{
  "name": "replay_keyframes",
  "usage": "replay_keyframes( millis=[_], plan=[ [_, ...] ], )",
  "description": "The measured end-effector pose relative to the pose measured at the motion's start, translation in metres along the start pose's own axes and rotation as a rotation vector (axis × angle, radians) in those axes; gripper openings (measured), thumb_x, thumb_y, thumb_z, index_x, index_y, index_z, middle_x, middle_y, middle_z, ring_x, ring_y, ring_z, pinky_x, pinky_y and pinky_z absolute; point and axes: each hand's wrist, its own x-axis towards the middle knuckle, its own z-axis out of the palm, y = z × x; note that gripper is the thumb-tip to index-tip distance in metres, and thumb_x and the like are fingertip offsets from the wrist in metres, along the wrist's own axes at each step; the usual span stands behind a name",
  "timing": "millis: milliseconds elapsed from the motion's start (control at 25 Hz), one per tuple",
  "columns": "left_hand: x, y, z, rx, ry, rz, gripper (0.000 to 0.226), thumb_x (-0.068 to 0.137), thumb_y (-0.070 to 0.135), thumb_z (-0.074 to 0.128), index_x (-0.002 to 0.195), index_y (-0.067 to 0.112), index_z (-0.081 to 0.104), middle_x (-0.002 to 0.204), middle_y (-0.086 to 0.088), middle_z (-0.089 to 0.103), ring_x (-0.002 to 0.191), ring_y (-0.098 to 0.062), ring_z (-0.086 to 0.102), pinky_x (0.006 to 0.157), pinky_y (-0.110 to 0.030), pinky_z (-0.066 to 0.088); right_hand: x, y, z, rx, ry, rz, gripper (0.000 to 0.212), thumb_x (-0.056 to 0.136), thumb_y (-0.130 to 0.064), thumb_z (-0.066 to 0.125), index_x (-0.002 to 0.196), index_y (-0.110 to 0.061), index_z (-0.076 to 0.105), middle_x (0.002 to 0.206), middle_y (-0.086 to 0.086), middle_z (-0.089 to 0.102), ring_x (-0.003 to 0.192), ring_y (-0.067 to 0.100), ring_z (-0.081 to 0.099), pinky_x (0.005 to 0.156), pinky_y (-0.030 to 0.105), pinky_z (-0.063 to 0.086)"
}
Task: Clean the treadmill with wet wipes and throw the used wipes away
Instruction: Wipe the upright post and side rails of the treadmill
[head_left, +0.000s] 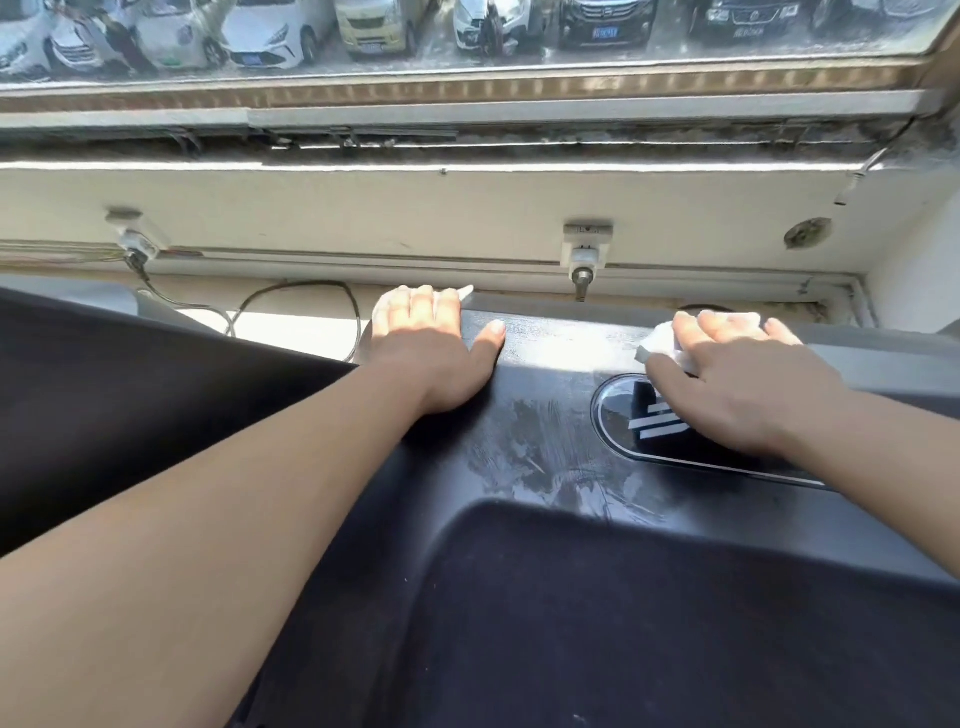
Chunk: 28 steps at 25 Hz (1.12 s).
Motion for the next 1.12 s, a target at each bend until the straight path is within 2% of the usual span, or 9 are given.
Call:
replay_keyframes(
  millis=[120,240,360,600,720,800,920,1040,1120],
  plan=[
    [-0.007,0.019,0.002,-0.005,0.004,0.101,0.082,0.098,0.066,0.01,0.163,0.015,0.004,0.171,-0.011,0.0,0.157,-0.029,-0.008,0.125,-0.048,-0.007,-0.014,-0.048,0.011,0.044,0.036,-0.146,0.076,0.097,-0.059,0.006,0.163,-0.022,0.007,0.171,0.004,-0.003,0.158,0.021,-0.002,0.127,0.042,0.002],
    [-0.019,0.038,0.01,-0.026,0.036,0.291,0.075,0.101,0.057,0.006,0.163,0.016,-0.003,0.171,-0.009,-0.008,0.157,-0.027,-0.014,0.125,-0.048,-0.008,-0.019,-0.083,0.017,0.094,0.03,-0.294,0.078,0.091,-0.054,0.008,0.163,-0.025,0.008,0.171,-0.001,-0.004,0.157,0.016,-0.005,0.127,0.043,-0.001],
    [-0.025,0.032,0.01,0.007,0.041,0.368,0.074,0.1,0.057,0.006,0.163,0.019,-0.003,0.171,-0.007,-0.006,0.157,-0.023,-0.013,0.126,-0.045,-0.008,-0.011,-0.059,0.016,0.008,0.049,-0.339,0.079,0.087,-0.058,0.0,0.162,-0.033,0.007,0.171,-0.007,-0.003,0.157,0.011,-0.001,0.126,0.046,-0.003],
    [-0.006,0.088,-0.008,0.053,0.0,0.175,0.074,0.1,0.063,0.01,0.157,0.019,0.027,0.16,-0.01,0.033,0.153,-0.03,0.016,0.125,-0.046,0.003,0.001,0.04,0.006,0.068,-0.024,-0.037,0.064,0.101,-0.059,0.009,0.162,-0.039,0.009,0.171,-0.006,0.01,0.157,0.014,0.006,0.126,0.047,-0.007],
    [-0.026,0.174,-0.001,-0.013,-0.019,0.34,0.078,0.1,0.064,0.011,0.161,0.015,0.016,0.167,-0.012,0.019,0.156,-0.03,0.006,0.125,-0.047,-0.003,-0.007,0.08,0.008,0.0,-0.034,0.06,0.064,0.101,-0.054,0.008,0.161,-0.033,0.016,0.169,-0.003,0.017,0.156,0.018,0.014,0.126,0.048,-0.005],
    [-0.044,0.23,0.004,-0.06,-0.041,0.447,0.077,0.102,0.06,0.013,0.163,0.014,0.003,0.171,-0.011,0.002,0.157,-0.03,-0.007,0.125,-0.048,-0.008,-0.014,0.109,0.013,-0.141,0.014,0.138,0.064,0.099,-0.048,0.006,0.153,-0.025,0.032,0.161,0.004,0.035,0.148,0.024,0.032,0.125,0.049,0.007],
    [-0.053,0.266,0.008,-0.025,-0.07,0.575,0.079,0.102,0.06,0.016,0.162,0.015,-0.007,0.17,-0.009,-0.012,0.156,-0.029,-0.016,0.125,-0.049,-0.009,-0.029,0.161,0.011,-0.209,-0.006,0.254,0.065,0.096,-0.045,0.005,0.14,-0.016,0.044,0.15,0.009,0.049,0.139,0.024,0.044,0.124,0.049,0.013],
    [-0.042,0.254,0.008,0.024,-0.014,0.601,0.084,0.096,0.07,0.011,0.163,0.019,0.001,0.171,-0.009,0.006,0.157,-0.029,0.002,0.126,-0.048,0.005,-0.042,0.199,0.015,-0.166,-0.008,0.309,0.066,0.098,-0.045,0.008,0.149,-0.013,0.037,0.158,0.011,0.039,0.147,0.025,0.033,0.125,0.048,0.01],
    [-0.03,0.241,0.001,0.077,0.016,0.523,0.081,0.098,0.069,0.008,0.162,0.019,0.014,0.164,-0.011,0.028,0.152,-0.029,0.021,0.124,-0.045,0.015,-0.05,0.214,0.025,-0.127,-0.005,0.35,0.071,0.099,-0.047,0.009,0.16,-0.012,0.018,0.168,0.012,0.018,0.155,0.023,0.015,0.126,0.047,0.006]
  ],
)
